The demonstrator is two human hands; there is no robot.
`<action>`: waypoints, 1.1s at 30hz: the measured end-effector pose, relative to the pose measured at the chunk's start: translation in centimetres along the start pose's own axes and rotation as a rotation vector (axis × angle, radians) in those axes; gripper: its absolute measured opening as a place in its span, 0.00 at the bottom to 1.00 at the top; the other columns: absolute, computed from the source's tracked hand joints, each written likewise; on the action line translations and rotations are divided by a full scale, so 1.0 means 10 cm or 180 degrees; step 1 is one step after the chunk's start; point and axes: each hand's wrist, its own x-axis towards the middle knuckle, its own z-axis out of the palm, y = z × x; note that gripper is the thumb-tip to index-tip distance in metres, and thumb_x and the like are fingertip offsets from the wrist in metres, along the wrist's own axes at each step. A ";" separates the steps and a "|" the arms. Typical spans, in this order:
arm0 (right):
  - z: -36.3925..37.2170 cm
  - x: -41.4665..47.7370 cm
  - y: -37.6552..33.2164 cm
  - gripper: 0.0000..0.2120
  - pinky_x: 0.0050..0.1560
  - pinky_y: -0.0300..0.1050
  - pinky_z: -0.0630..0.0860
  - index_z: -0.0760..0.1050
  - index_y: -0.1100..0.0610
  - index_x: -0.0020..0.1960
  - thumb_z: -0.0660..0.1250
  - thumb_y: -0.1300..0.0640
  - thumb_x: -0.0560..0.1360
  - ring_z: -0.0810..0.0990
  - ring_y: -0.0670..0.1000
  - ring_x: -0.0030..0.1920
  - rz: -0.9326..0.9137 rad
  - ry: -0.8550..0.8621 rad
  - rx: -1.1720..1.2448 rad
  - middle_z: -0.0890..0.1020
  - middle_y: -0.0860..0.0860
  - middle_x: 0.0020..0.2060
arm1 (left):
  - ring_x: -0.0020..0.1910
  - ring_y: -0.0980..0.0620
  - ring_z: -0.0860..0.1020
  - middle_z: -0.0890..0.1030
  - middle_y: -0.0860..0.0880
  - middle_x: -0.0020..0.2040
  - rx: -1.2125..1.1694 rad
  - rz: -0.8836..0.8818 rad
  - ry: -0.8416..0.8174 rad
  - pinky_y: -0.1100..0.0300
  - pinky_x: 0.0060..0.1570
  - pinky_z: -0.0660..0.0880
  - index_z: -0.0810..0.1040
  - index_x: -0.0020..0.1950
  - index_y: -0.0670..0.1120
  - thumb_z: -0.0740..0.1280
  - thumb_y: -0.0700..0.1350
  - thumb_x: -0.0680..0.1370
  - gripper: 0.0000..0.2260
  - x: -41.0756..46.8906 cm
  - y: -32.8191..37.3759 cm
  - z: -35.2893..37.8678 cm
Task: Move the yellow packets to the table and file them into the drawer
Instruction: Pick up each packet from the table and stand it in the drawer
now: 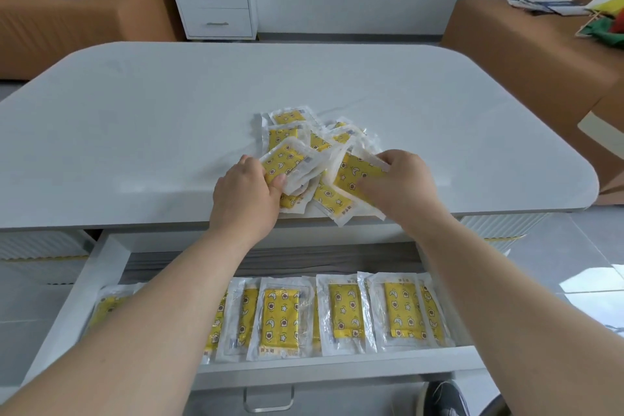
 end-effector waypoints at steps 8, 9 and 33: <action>-0.06 -0.05 0.00 0.14 0.48 0.56 0.85 0.76 0.57 0.52 0.75 0.67 0.70 0.86 0.57 0.46 0.0810 0.0012 0.2067 0.85 0.55 0.48 | 0.56 0.43 0.74 0.76 0.45 0.57 -0.0314 -0.0277 0.0126 0.51 0.52 0.71 0.70 0.62 0.43 0.71 0.50 0.78 0.19 -0.05 0.05 -0.04; -0.06 -0.06 0.00 0.16 0.47 0.55 0.85 0.76 0.57 0.52 0.76 0.68 0.70 0.87 0.57 0.45 0.0895 -0.0061 0.2235 0.85 0.55 0.48 | 0.58 0.43 0.73 0.75 0.44 0.59 -0.0320 -0.0291 0.0164 0.50 0.54 0.71 0.70 0.64 0.43 0.73 0.50 0.77 0.21 -0.06 0.06 -0.05; 0.05 -0.50 0.12 0.21 0.57 0.61 0.82 0.79 0.64 0.59 0.80 0.65 0.69 0.86 0.64 0.53 0.0514 -0.2099 0.0669 0.86 0.62 0.49 | 0.42 0.57 0.84 0.86 0.53 0.44 -0.3176 -0.1339 0.0381 0.66 0.40 0.76 0.85 0.48 0.49 0.77 0.44 0.74 0.05 -0.44 -0.06 -0.58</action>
